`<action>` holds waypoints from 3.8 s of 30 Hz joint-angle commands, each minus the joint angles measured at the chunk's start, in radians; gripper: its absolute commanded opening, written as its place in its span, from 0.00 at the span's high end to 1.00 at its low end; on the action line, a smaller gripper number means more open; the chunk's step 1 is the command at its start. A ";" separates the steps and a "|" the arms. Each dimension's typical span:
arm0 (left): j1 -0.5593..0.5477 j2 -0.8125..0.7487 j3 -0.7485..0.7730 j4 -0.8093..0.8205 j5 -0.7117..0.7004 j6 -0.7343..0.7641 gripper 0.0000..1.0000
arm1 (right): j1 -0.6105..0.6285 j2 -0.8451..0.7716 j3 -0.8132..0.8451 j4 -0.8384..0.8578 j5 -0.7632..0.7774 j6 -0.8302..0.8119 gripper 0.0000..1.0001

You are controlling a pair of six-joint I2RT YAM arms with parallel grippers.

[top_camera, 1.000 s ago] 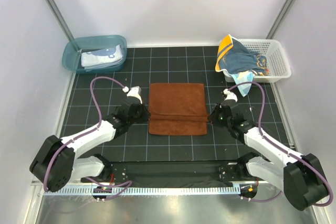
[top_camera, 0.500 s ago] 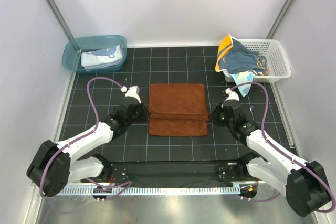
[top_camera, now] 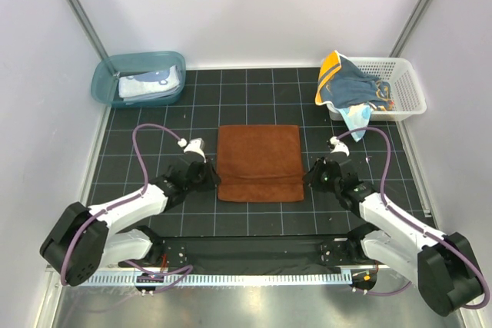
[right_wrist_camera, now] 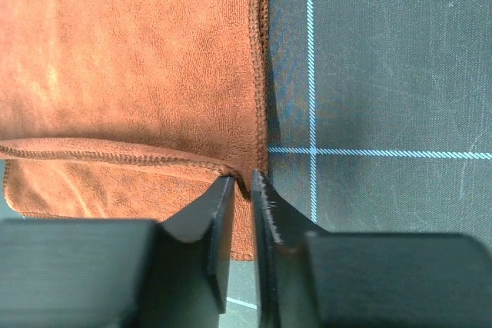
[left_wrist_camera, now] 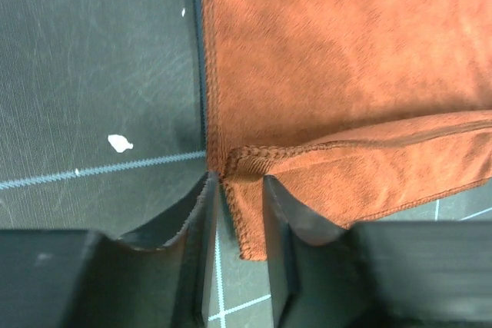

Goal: Fold and stack the towels
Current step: Fold the towel

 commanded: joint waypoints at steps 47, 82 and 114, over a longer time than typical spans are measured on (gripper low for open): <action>-0.118 0.206 0.207 -0.191 0.075 0.005 0.75 | 0.019 0.323 0.201 0.079 0.127 0.018 0.58; -0.184 0.179 0.139 -0.245 0.027 0.010 0.76 | 0.045 0.297 0.256 0.029 0.104 0.005 0.57; -0.184 0.151 0.139 -0.286 0.018 0.007 0.76 | 0.096 0.095 0.254 -0.121 0.155 0.090 0.59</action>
